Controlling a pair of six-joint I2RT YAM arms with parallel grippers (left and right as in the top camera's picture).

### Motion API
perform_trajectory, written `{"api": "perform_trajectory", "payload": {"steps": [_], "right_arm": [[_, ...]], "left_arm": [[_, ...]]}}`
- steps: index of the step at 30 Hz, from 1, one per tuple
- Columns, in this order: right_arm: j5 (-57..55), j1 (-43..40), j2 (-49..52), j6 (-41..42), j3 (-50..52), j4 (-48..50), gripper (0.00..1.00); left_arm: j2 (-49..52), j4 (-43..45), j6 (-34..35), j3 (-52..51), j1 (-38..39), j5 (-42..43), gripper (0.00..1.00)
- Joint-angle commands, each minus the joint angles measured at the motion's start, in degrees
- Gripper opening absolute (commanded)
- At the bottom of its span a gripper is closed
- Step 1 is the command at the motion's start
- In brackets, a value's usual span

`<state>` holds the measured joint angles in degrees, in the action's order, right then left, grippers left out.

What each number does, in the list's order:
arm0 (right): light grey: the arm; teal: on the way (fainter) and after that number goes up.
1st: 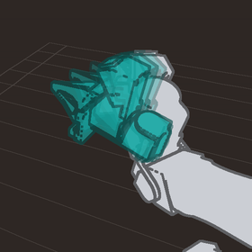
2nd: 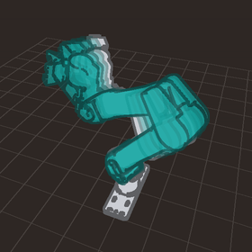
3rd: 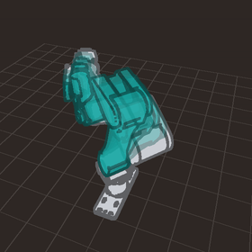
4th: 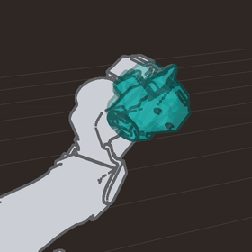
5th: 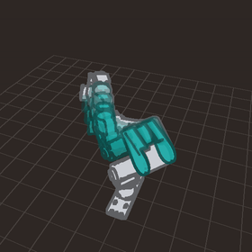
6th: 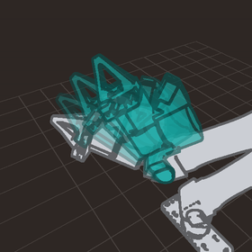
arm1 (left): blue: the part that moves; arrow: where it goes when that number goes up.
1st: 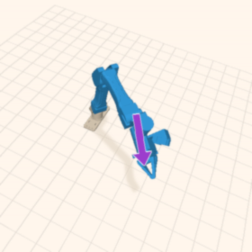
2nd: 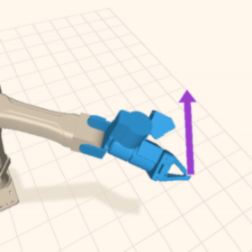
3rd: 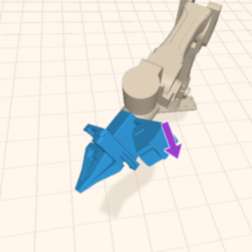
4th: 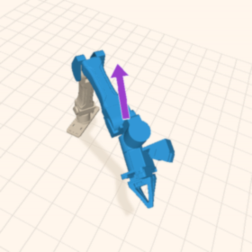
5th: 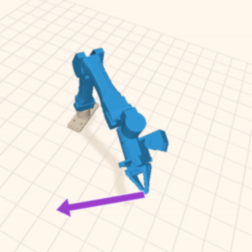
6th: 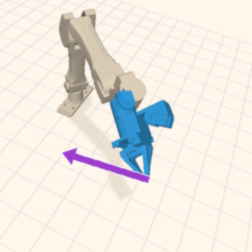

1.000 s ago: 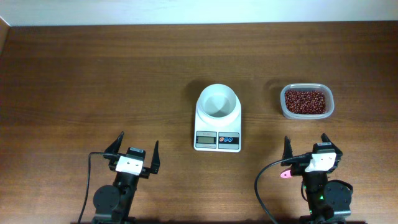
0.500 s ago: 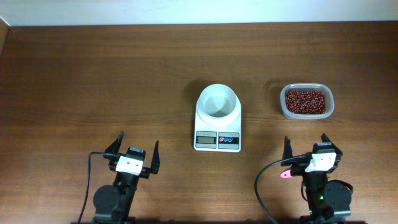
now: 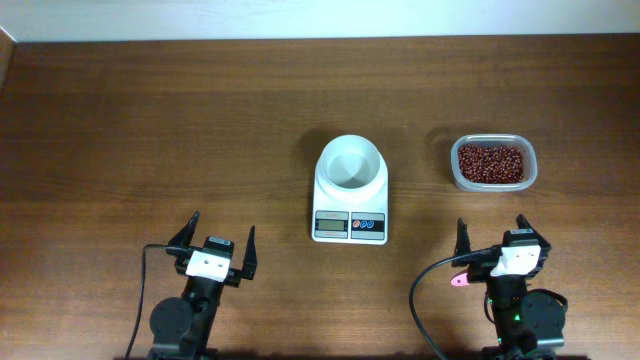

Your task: Scoop and weigh 50g on scale

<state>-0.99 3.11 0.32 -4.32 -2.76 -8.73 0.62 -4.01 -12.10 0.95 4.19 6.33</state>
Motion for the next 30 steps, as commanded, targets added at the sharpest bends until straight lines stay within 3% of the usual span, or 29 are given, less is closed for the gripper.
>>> {"api": "perform_trajectory", "payload": {"steps": [1,22,24,28,30], "right_arm": [[0.15,0.35,0.2,0.22,0.46,-0.02,0.99],[0.15,0.35,0.2,0.22,0.46,-0.02,0.99],[0.15,0.35,0.2,0.22,0.46,-0.02,0.99],[0.15,0.35,0.2,0.22,0.46,-0.02,0.99],[0.15,0.35,0.2,0.22,0.46,-0.02,0.99]], "left_arm": [[-0.28,0.07,0.92,-0.46,0.15,-0.81,0.99],[-0.28,0.52,0.9,-0.46,0.15,-0.92,0.99],[-0.28,5.2,0.92,-0.46,0.17,-2.78,0.99],[-0.28,4.96,0.92,-0.42,0.17,-1.62,0.99],[-0.28,14.08,0.92,-0.42,0.17,-1.64,0.99]]}}
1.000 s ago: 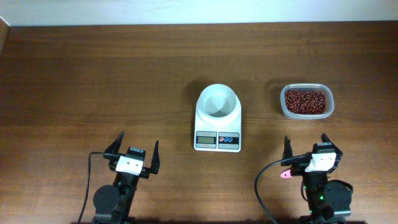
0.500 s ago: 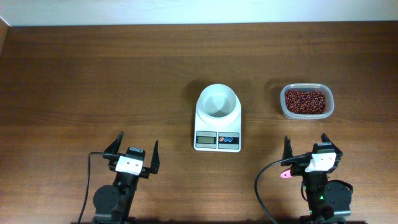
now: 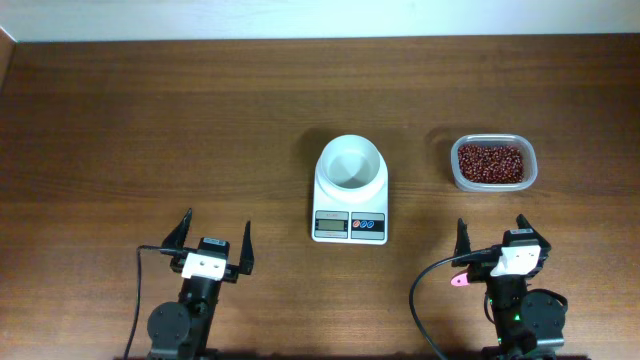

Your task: Scoop and weigh 50g on scale

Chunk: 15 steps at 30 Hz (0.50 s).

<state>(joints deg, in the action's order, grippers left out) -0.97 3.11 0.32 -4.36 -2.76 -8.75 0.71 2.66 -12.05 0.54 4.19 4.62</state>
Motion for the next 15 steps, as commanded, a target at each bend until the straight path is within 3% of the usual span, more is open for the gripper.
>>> {"api": "perform_trajectory", "payload": {"steps": [1,4,7,12,15], "right_arm": [[0.13,0.35,0.2,0.26,0.46,0.0,0.99],[0.13,0.35,0.2,0.26,0.46,0.0,0.99],[0.15,0.35,0.2,0.26,0.46,0.0,0.99],[0.13,0.35,0.2,0.26,0.46,0.0,0.99],[0.13,0.35,0.2,0.26,0.46,0.0,0.99]], "left_arm": [[-0.37,13.88,0.85,0.0,0.15,0.0,0.99],[-0.37,32.79,0.85,0.0,0.15,-2.95,0.99],[-0.37,33.97,0.87,1.38,0.17,-2.95,0.99],[2.34,10.62,0.87,16.72,0.15,-3.19,0.99],[9.29,-5.77,0.87,30.45,0.15,-3.15,0.99]]}}
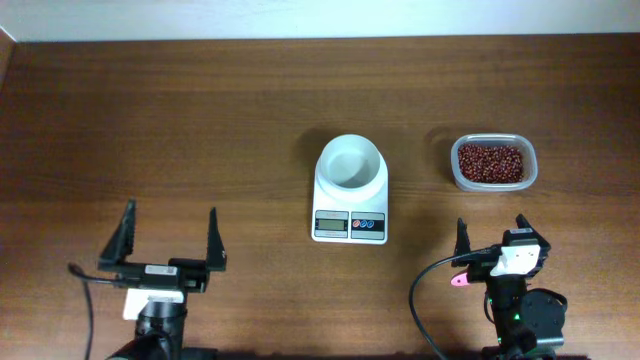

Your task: Scoop and weigh 50g on scale

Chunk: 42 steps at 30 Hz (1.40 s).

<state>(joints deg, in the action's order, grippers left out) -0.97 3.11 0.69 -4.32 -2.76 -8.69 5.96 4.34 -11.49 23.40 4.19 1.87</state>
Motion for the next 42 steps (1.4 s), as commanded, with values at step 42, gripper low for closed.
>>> {"api": "perform_trajectory", "payload": {"steps": [42], "right_arm": [[2.45,0.31,80.37,59.45,-49.44,-56.17,0.7]], "left_arm": [[22.38,-37.24,3.28,23.37,0.17,16.37,0.99]]}}
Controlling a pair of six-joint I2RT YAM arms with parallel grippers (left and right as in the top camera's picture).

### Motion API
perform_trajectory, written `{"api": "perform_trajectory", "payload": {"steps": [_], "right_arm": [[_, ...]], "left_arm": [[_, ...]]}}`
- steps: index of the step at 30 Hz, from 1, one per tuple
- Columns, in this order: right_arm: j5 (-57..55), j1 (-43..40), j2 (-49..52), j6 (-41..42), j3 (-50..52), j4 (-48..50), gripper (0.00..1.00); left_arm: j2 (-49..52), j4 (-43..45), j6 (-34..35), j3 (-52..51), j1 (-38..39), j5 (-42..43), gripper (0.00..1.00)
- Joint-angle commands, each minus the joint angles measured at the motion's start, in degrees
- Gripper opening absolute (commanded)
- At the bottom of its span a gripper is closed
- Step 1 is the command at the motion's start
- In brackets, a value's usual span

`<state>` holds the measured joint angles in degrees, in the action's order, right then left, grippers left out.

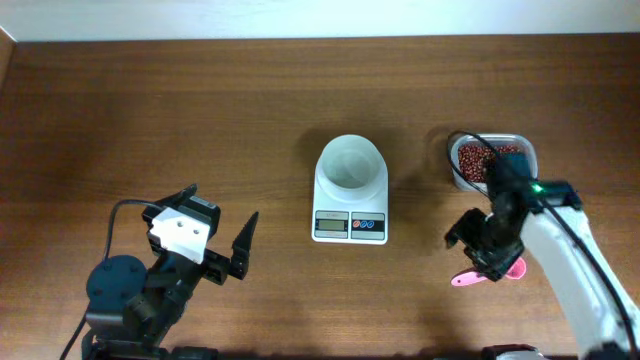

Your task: Scoop and weigh 50g on scale

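Observation:
A white scale (pixel 350 222) stands mid-table with an empty white bowl (pixel 350 164) on it. To its right is a clear tub of red beans (pixel 482 158), partly covered by my right arm. A pink scoop (pixel 512 269) lies on the table in front of the tub. My right gripper (pixel 478 252) points down right over the scoop's middle, its fingers apparently spread with the scoop below them. My left gripper (pixel 224 204) is open and empty at the front left, angled toward the scale.
The right arm's white link (pixel 580 270) stretches from the front right edge toward the tub. The left arm's base (pixel 115 285) and cable sit at the front left. Bare wooden table (pixel 200 100) lies behind and left of the scale.
The right arm has left its rest spot at the front right; its gripper now hangs over the pink scoop before the bean tub. The left gripper has turned to point toward the scale.
Both grippers stood open at the front edge, the pink scoop lying by the right one. The left gripper then sat slightly further left, then wider and well to the left. Now it angles toward the scale, and the right gripper has come down over the scoop.

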<state>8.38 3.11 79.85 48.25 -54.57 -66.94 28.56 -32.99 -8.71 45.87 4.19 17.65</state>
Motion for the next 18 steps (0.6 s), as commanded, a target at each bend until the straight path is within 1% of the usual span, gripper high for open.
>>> {"api": "perform_trajectory", "payload": {"steps": [1,2,3,5,6,8,10,11,12,13,14,15,16,17,18], "right_arm": [[-7.3,0.31,0.11,6.86,4.46,3.02,0.75],[-7.82,0.31,-2.67,6.88,6.86,3.32,0.9],[-8.66,0.31,-6.43,6.91,9.81,4.33,0.98],[-9.05,0.24,-13.05,7.93,18.51,12.31,0.99],[-8.66,0.24,-16.81,11.23,25.07,18.75,0.99],[-9.64,0.24,-19.67,11.1,29.75,25.79,0.99],[-13.14,0.24,-18.36,11.15,30.14,26.49,0.99],[-13.6,0.24,-16.17,11.15,30.14,27.98,0.89],[-13.57,0.24,-14.78,11.13,30.14,29.64,0.83],[-13.33,0.26,-12.87,11.13,30.14,31.47,0.72],[-13.38,0.26,-10.84,11.13,30.14,32.11,0.65],[-13.33,0.26,-8.74,11.1,30.14,32.3,0.51],[-13.29,0.26,-7.34,11.1,30.14,32.33,0.47],[-11.85,0.26,-5.97,10.47,30.14,32.37,0.37],[-10.86,0.26,-5.7,10.47,30.14,32.33,0.32]], "left_arm": [[-0.22,-0.04,0.5,0.9,0.17,0.59,0.99],[-0.22,-0.15,0.5,0.9,0.17,0.59,0.99],[-0.22,-0.11,0.5,0.9,0.15,0.59,0.99],[-0.22,-0.11,0.5,0.9,0.17,0.61,0.99],[-0.22,-0.11,0.5,0.9,0.17,0.59,0.99],[-0.22,-0.09,0.5,0.9,0.17,0.59,0.99],[-0.22,-0.11,0.52,0.9,0.17,0.61,0.99],[-0.22,-0.13,0.52,0.9,0.17,0.61,0.99],[-0.22,-0.13,0.52,0.9,0.17,0.61,0.99],[-0.22,-0.13,0.5,0.9,0.17,0.61,0.99],[-0.22,-0.11,0.5,0.9,0.17,0.61,0.99],[-0.22,-0.13,0.5,0.9,0.17,0.61,0.99],[-0.22,-0.13,0.5,0.9,0.17,0.61,0.99],[-0.22,-0.13,0.5,0.9,0.17,0.59,0.99],[-0.22,-0.13,0.5,0.9,0.17,0.59,0.99]]}}
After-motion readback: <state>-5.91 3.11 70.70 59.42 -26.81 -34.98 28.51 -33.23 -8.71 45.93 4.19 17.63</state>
